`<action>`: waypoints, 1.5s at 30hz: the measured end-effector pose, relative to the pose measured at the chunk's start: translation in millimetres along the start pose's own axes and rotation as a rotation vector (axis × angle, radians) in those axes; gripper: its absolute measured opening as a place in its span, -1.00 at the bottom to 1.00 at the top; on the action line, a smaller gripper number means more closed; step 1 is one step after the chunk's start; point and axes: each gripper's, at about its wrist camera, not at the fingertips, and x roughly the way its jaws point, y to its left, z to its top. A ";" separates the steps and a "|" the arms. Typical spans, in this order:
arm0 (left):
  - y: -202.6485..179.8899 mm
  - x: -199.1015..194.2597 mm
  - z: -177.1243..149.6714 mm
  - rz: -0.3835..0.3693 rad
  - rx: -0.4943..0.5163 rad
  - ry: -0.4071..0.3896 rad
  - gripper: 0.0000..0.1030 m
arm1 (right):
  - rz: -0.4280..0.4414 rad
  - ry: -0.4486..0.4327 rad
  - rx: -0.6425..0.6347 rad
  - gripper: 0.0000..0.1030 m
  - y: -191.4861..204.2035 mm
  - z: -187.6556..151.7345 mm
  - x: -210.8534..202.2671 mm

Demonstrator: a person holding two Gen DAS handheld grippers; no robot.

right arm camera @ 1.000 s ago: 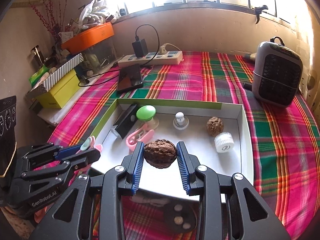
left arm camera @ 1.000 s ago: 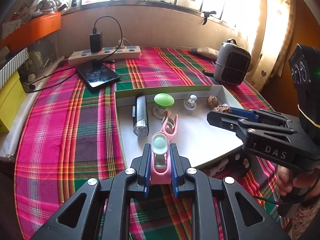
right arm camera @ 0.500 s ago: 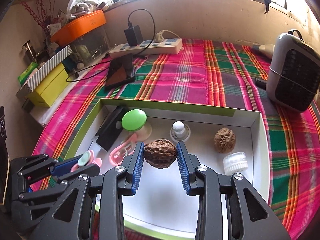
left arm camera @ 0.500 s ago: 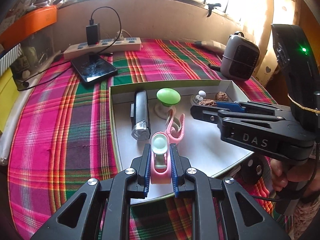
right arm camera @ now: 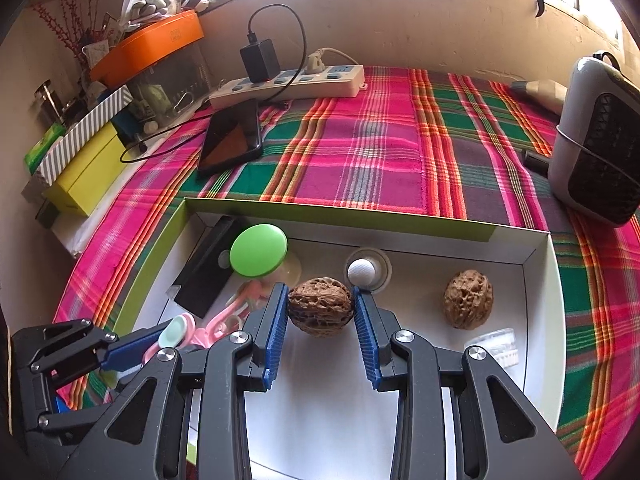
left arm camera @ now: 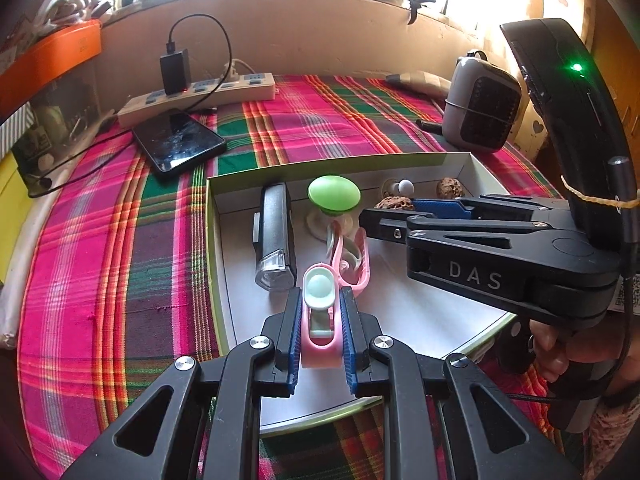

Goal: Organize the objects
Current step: 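Lift the pink holder and walnut and carry both over the box, then lower the pink holder into the box and open the left tool while the right tool releases the walnut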

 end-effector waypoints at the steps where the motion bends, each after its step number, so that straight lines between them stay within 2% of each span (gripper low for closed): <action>1: -0.1 0.2 -0.2 0.002 0.002 0.000 -0.69 | -0.002 0.001 0.000 -0.33 0.0 -0.2 1.0; 26: 2.0 0.9 1.0 0.019 0.008 0.002 -0.67 | -0.007 -0.010 0.019 -0.33 -2.1 1.1 2.2; 34: 0.8 -0.9 0.1 0.012 0.005 -0.003 -0.52 | -0.003 -0.016 0.035 -0.32 -3.9 1.0 0.2; 37: 0.9 -2.4 -0.3 0.003 -0.005 -0.003 -0.50 | -0.004 -0.023 0.039 -0.21 -4.4 1.1 -2.0; 45: -0.7 -6.0 -1.4 0.005 -0.010 -0.005 -0.44 | -0.004 -0.041 0.052 -0.20 -6.0 0.6 -8.4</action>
